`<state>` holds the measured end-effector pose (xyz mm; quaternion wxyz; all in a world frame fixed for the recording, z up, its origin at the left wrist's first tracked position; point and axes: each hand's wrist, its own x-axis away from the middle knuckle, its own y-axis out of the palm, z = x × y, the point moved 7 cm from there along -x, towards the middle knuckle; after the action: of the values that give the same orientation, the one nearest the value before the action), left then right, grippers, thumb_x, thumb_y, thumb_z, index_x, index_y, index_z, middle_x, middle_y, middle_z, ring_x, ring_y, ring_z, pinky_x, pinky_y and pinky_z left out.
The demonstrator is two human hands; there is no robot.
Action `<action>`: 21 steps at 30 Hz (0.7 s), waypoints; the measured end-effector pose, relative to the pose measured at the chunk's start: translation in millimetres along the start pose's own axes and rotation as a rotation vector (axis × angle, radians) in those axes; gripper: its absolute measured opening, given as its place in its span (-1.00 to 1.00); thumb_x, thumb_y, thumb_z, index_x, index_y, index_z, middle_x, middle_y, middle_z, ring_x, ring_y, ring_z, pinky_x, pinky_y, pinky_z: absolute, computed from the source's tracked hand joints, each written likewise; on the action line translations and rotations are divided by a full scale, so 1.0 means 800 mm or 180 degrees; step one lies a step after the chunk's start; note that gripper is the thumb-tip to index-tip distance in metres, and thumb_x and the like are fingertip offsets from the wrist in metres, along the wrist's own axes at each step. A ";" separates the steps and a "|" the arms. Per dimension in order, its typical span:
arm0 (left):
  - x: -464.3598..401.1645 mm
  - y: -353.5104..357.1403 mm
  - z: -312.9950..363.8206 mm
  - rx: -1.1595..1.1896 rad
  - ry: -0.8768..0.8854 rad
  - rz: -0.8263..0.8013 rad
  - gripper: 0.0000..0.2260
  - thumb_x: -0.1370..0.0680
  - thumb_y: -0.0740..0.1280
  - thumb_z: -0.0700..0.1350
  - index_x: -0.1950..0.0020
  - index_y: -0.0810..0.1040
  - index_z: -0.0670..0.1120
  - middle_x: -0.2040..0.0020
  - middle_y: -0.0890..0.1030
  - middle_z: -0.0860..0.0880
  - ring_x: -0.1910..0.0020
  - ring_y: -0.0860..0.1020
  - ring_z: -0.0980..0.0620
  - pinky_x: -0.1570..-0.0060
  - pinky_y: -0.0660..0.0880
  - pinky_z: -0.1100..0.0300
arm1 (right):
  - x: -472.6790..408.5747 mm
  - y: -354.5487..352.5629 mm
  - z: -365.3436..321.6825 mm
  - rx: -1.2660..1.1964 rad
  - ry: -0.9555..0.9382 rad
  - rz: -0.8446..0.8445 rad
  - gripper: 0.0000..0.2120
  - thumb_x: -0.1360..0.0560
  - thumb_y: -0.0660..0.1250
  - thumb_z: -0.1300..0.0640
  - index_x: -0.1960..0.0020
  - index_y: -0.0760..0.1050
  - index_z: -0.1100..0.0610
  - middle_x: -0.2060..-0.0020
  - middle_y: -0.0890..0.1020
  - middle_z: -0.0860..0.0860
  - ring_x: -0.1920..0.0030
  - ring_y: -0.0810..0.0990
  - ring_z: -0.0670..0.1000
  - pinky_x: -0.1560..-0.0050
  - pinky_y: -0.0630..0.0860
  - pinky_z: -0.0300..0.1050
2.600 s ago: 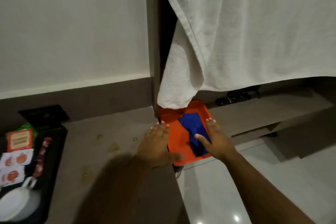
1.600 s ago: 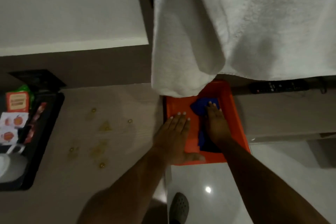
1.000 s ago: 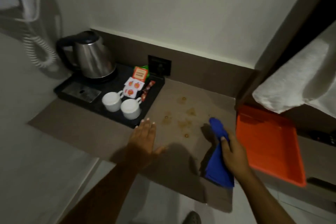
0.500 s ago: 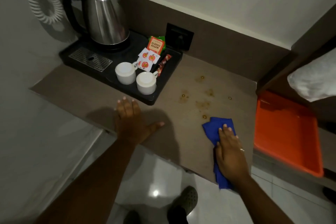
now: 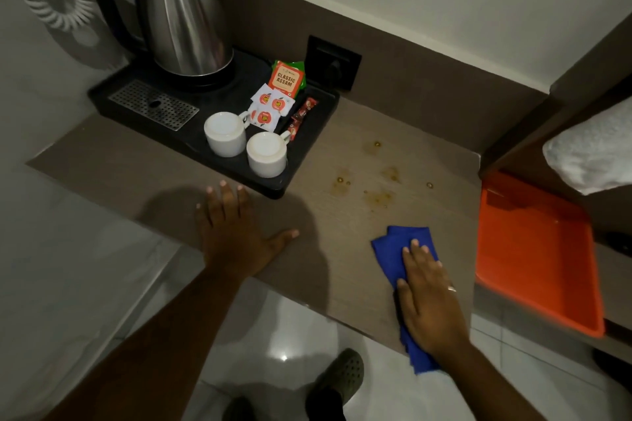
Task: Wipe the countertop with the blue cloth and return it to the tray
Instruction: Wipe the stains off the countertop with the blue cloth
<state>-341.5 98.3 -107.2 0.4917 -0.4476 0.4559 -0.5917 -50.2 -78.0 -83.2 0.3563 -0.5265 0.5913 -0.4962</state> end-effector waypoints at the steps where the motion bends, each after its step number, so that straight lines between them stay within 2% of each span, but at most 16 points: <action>1: 0.000 0.000 -0.001 0.0005 0.0007 -0.0010 0.23 -0.21 -0.13 0.71 -0.56 0.07 -0.19 -0.58 0.09 -0.32 -0.55 0.03 -0.37 -0.46 0.03 -0.37 | -0.001 -0.004 0.016 0.0023 0.0139 0.0033 -0.42 -0.57 -0.04 -0.11 -0.53 -0.01 0.07 -0.52 0.02 0.00 -0.53 -0.01 0.02 -0.51 -0.06 0.02; 4: -0.001 -0.001 -0.002 0.0000 0.0018 0.0034 0.22 -0.21 -0.13 0.71 -0.57 0.08 -0.18 -0.58 0.09 -0.31 -0.55 0.03 -0.36 -0.46 0.03 -0.36 | -0.034 -0.017 0.037 -0.0018 0.0681 0.0202 -0.40 -0.57 -0.05 -0.08 -0.53 -0.01 0.15 -0.55 0.04 0.12 -0.54 -0.01 0.10 -0.52 -0.06 0.11; 6: -0.002 0.000 -0.001 -0.0035 0.0003 0.0019 0.22 -0.21 -0.13 0.71 -0.57 0.07 -0.18 -0.58 0.09 -0.31 -0.55 0.03 -0.36 -0.46 0.02 -0.36 | -0.064 -0.018 0.025 -0.0058 0.0985 0.0281 -0.43 -0.60 -0.02 -0.03 -0.53 -0.03 0.20 -0.55 0.02 0.16 -0.54 -0.05 0.14 -0.52 -0.07 0.15; 8: -0.002 0.000 0.000 -0.0044 -0.0005 0.0017 0.22 -0.21 -0.14 0.71 -0.56 0.06 -0.18 -0.59 0.07 -0.31 -0.56 0.02 -0.36 -0.46 0.01 -0.36 | -0.091 -0.013 -0.007 -0.0123 0.1028 0.0302 -0.43 -0.61 0.00 0.00 -0.53 -0.04 0.21 -0.55 0.01 0.17 -0.54 -0.07 0.15 -0.52 -0.09 0.13; 12: 0.000 -0.004 0.001 -0.0038 -0.0002 0.0024 0.21 -0.22 -0.10 0.70 -0.57 0.05 -0.19 -0.59 0.05 -0.31 -0.57 0.00 -0.35 -0.48 0.00 -0.35 | -0.093 0.009 -0.077 -0.0049 0.0319 0.0188 -0.44 -0.61 -0.04 -0.03 -0.54 -0.04 0.17 -0.55 0.01 0.11 -0.55 -0.07 0.09 -0.51 -0.14 0.04; 16: 0.002 -0.006 0.000 -0.0075 0.0021 0.0002 0.21 -0.23 -0.11 0.70 -0.57 0.04 -0.19 -0.59 0.06 -0.32 -0.56 0.01 -0.36 -0.48 0.00 -0.35 | -0.049 0.009 -0.045 0.0032 -0.0352 -0.0108 -0.44 -0.60 -0.08 -0.12 -0.53 -0.05 0.05 -0.52 -0.03 -0.04 -0.54 -0.09 -0.04 -0.49 -0.18 -0.05; 21: 0.001 -0.003 0.001 -0.0038 0.0113 0.0102 0.20 -0.24 -0.14 0.69 -0.55 0.06 -0.21 -0.57 0.10 -0.35 -0.55 0.05 -0.39 -0.46 0.04 -0.38 | -0.064 -0.031 0.054 -0.0024 0.0672 0.0248 -0.47 -0.62 0.04 0.01 -0.53 0.04 0.18 -0.54 0.07 0.14 -0.54 -0.01 0.10 -0.52 -0.04 0.14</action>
<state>-341.4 97.7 -104.6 0.4902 -0.4325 0.4751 -0.5890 7.1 -36.0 -75.8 0.3091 -0.4492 0.6474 -0.5325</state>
